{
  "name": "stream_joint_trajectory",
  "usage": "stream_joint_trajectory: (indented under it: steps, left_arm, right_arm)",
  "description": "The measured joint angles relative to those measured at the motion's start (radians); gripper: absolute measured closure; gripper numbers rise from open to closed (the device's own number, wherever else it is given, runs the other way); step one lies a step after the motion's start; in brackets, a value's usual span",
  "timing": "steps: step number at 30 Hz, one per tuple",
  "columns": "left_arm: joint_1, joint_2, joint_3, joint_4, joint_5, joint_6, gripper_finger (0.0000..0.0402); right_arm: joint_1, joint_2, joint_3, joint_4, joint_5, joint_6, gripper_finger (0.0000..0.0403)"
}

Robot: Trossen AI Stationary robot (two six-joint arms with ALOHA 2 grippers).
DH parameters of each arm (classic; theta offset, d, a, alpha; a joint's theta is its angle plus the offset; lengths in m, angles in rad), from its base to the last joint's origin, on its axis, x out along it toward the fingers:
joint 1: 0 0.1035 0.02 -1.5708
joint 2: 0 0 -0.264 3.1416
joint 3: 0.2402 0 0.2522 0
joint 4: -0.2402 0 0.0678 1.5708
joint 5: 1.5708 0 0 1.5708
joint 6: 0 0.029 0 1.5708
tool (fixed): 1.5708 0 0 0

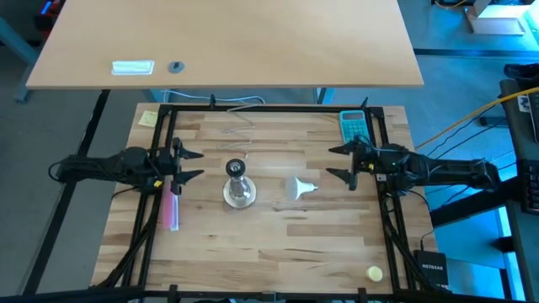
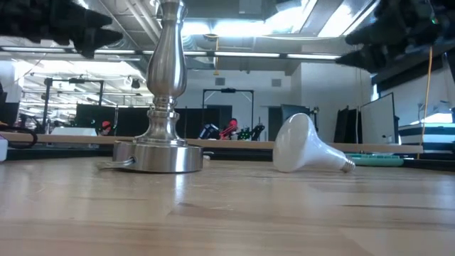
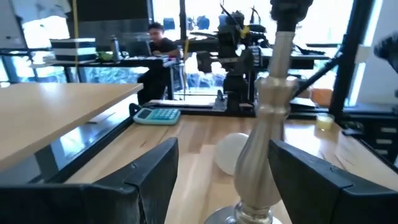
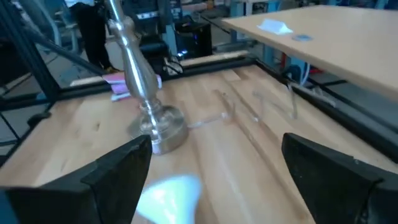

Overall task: Screw lightbulb
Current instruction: Return to Home Position

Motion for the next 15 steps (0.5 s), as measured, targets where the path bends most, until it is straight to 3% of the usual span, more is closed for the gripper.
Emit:
stream_joint_trajectory:
  steps: [7,15]
  left_arm:
    - [0.049,-0.122,-0.089,0.008,0.022,-0.071,0.0164]
    - [0.099,-0.118,-0.095,-0.050,0.090,-0.088,0.0164]
  right_arm:
    - [0.002,-0.213,-0.092,-0.016,0.045,0.088,0.0040]
    - [0.003,-0.410,-0.200,-0.044,0.005,0.087,0.0040]
